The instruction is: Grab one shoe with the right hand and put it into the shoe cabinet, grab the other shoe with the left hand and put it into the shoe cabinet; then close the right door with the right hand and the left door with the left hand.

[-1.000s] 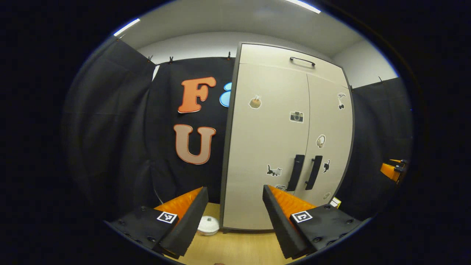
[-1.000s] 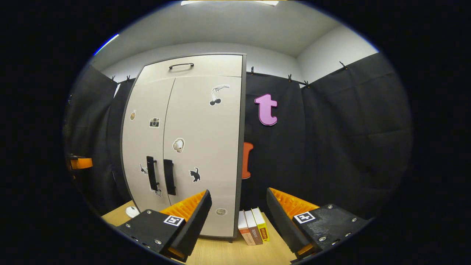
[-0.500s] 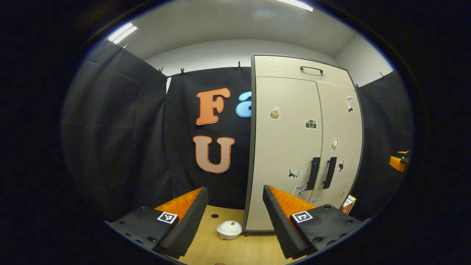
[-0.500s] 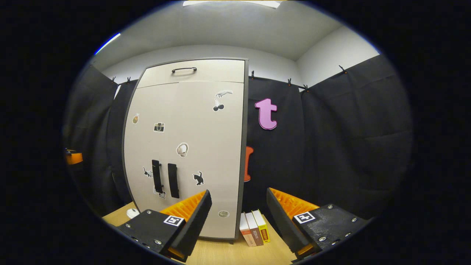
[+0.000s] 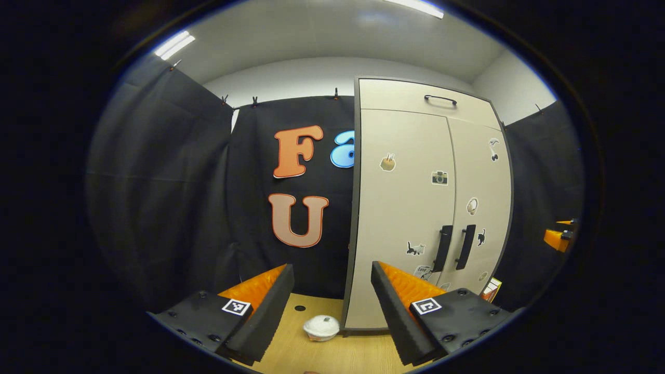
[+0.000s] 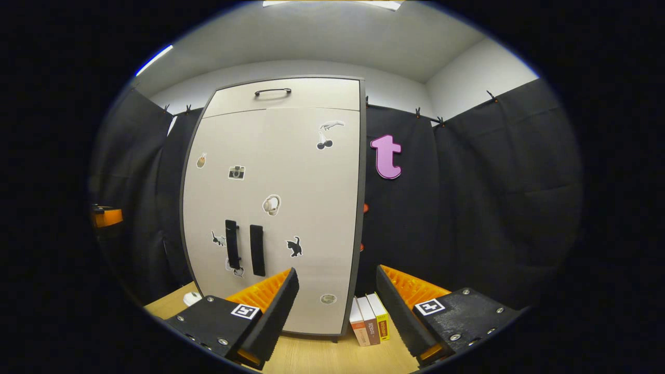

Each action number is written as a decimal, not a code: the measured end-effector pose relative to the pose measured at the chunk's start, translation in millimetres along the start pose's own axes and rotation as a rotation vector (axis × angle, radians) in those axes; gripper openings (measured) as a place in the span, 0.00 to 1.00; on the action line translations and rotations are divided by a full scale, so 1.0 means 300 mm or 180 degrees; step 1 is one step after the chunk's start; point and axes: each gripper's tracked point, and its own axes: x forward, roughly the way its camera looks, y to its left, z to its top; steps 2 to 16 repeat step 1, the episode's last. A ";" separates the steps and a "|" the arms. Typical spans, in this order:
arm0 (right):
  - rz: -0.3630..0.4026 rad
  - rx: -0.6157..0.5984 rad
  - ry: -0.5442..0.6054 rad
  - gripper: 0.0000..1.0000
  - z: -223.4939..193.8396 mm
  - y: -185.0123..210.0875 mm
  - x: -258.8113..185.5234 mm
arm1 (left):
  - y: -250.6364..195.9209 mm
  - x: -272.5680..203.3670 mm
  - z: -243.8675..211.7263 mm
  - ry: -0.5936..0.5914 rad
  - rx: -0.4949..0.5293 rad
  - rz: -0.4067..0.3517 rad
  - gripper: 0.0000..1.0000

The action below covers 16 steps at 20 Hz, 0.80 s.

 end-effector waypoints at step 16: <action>-0.0002 0.0001 -0.0008 0.93 0.001 0.010 0.003 | 0.002 0.006 -0.005 0.0006 0.0011 -0.0015 0.97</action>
